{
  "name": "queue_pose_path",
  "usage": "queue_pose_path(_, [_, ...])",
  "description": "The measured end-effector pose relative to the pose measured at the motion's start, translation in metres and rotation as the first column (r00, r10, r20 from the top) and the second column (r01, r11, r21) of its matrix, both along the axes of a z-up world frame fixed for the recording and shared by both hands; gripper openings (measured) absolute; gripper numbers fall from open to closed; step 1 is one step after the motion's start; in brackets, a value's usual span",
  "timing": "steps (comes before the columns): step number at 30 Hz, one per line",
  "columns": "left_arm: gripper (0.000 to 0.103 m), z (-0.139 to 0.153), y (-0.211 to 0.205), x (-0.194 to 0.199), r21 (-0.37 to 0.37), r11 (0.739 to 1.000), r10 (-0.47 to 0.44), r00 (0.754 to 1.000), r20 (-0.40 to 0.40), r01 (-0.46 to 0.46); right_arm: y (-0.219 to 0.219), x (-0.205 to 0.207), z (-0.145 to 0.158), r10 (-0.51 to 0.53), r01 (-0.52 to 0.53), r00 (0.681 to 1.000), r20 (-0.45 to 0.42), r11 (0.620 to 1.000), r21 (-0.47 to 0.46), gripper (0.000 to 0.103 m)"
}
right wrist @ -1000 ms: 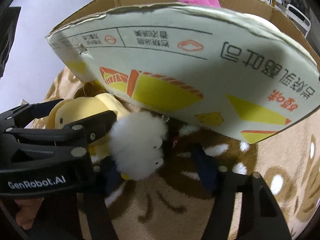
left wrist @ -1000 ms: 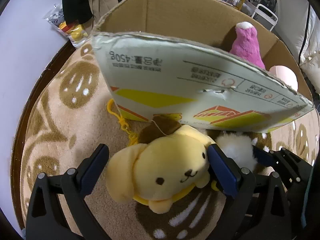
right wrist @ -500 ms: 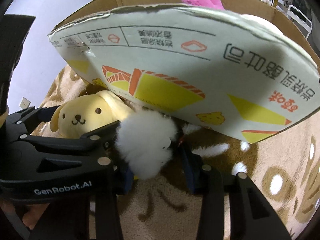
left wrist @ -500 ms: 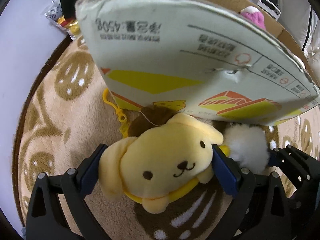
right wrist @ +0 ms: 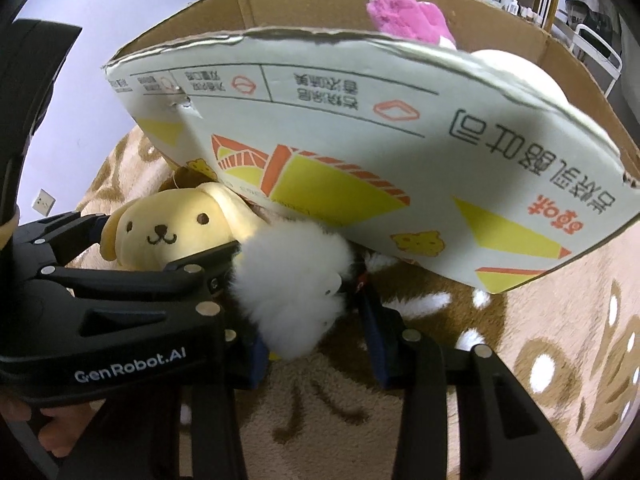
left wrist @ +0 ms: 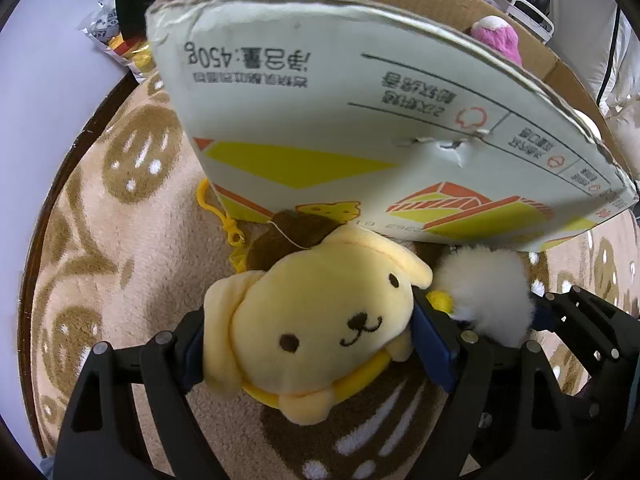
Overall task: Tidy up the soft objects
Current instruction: 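Grasp the yellow dog plush with the left tool while the right tool grasps the white pompom, then lift the dog plush over the box with the left tool while the right tool carries the pompom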
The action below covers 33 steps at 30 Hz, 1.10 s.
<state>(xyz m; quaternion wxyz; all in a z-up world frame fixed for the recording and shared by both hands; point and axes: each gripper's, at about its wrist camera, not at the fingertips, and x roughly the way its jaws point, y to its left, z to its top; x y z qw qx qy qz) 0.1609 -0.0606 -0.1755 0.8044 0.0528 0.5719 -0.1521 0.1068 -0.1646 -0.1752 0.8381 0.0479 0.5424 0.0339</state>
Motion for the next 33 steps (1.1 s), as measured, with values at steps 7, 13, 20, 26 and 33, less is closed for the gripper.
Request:
queue_pose_path(7, [0.084, 0.003, 0.004, 0.000, 0.018, 1.000, 0.021, 1.000, 0.005, -0.021, -0.008, 0.001, -0.001, -0.025, 0.026, 1.000, -0.013, 1.000, 0.006, 0.042])
queue_pose_path(13, [0.084, 0.009, 0.009, -0.002, 0.050, 0.998, 0.042, 0.998, 0.035, -0.044, -0.019, -0.002, 0.004, -0.056, 0.056, 0.998, -0.016, 0.998, 0.010, 0.042])
queue_pose_path(20, [0.083, 0.018, 0.016, -0.011, 0.053, 0.997, 0.048, 0.994, 0.096, -0.053, -0.029, -0.015, 0.005, -0.087, 0.088, 0.996, -0.032, 0.996, 0.031, 0.042])
queue_pose_path(26, [0.084, 0.032, 0.021, -0.026, 0.068, 0.993, 0.088, 0.986, 0.144, -0.099, -0.045, -0.031, 0.024, -0.134, 0.133, 0.990, 0.030, 0.990, 0.037, 0.042])
queue_pose_path(33, [0.084, 0.056, 0.037, -0.042, 0.047, 0.987, 0.143, 0.969, 0.202, -0.156, -0.059, -0.051, 0.054, -0.180, 0.175, 0.977, 0.116, 0.983, 0.055, 0.042])
